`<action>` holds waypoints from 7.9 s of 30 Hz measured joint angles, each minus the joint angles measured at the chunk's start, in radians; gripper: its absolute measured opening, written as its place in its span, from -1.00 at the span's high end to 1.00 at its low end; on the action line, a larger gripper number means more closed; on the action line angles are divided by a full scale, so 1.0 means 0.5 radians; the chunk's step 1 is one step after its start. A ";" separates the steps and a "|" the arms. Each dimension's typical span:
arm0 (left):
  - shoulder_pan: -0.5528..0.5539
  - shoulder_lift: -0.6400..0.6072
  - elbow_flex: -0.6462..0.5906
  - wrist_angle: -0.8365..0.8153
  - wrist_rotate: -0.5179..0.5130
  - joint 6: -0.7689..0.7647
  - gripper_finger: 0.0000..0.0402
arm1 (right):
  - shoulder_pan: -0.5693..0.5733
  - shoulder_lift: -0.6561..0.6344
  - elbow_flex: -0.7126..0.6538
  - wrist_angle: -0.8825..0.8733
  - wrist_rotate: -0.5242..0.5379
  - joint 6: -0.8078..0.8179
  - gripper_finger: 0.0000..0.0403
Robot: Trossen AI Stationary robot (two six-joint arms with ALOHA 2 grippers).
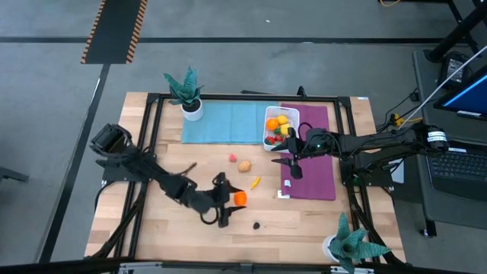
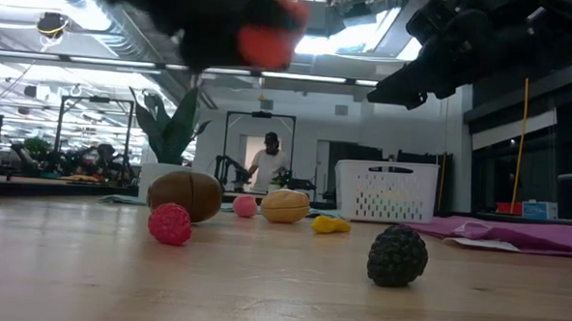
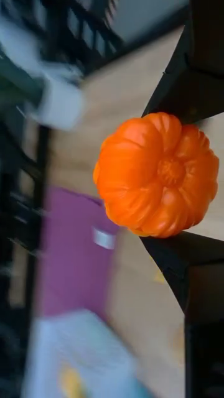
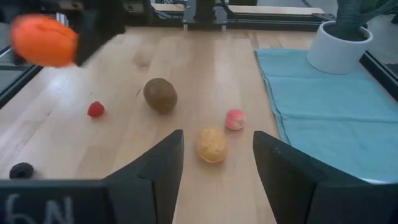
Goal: Pick and placing Produce into tupperware
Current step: Put the orange pumpkin into the white container
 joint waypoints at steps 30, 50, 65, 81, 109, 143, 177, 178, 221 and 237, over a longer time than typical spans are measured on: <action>1.040 -0.294 -0.844 0.969 1.454 0.263 -0.18 | 0.000 0.000 0.000 0.128 0.007 -0.491 0.03; 1.340 -0.294 -0.328 -0.109 1.847 0.673 -0.18 | -0.006 0.019 0.000 0.295 0.128 -0.656 0.03; 1.457 -0.294 -0.230 -0.251 1.848 0.775 -0.18 | -0.002 0.501 0.347 0.238 0.356 -0.895 -0.41; 1.599 -0.294 -0.230 -0.286 2.094 0.773 -0.19 | 0.172 0.650 0.547 0.201 0.352 -1.264 -0.41; 1.577 -0.329 -0.228 -0.436 2.290 0.668 -0.19 | 0.181 1.225 1.132 -0.167 0.267 -1.719 -0.39; 1.583 -0.331 -0.228 -0.442 2.380 0.668 -0.19 | 0.182 1.273 1.132 -0.051 0.210 -1.785 0.13; 1.571 -0.878 -0.227 -0.866 2.100 0.999 -0.31 | 0.182 1.212 1.126 -0.092 0.524 -1.412 0.16; 1.571 -0.879 -0.227 -0.867 2.058 1.000 -0.31 | 0.177 1.212 1.126 -0.086 0.523 -1.382 0.16; 1.715 -1.544 -1.046 0.000 1.633 0.841 -0.31 | -0.113 0.116 -0.205 0.787 0.370 -0.169 0.17; 1.720 -1.543 -1.046 -0.003 1.054 0.829 -0.31 | -0.113 0.085 -0.298 0.775 1.423 0.091 0.17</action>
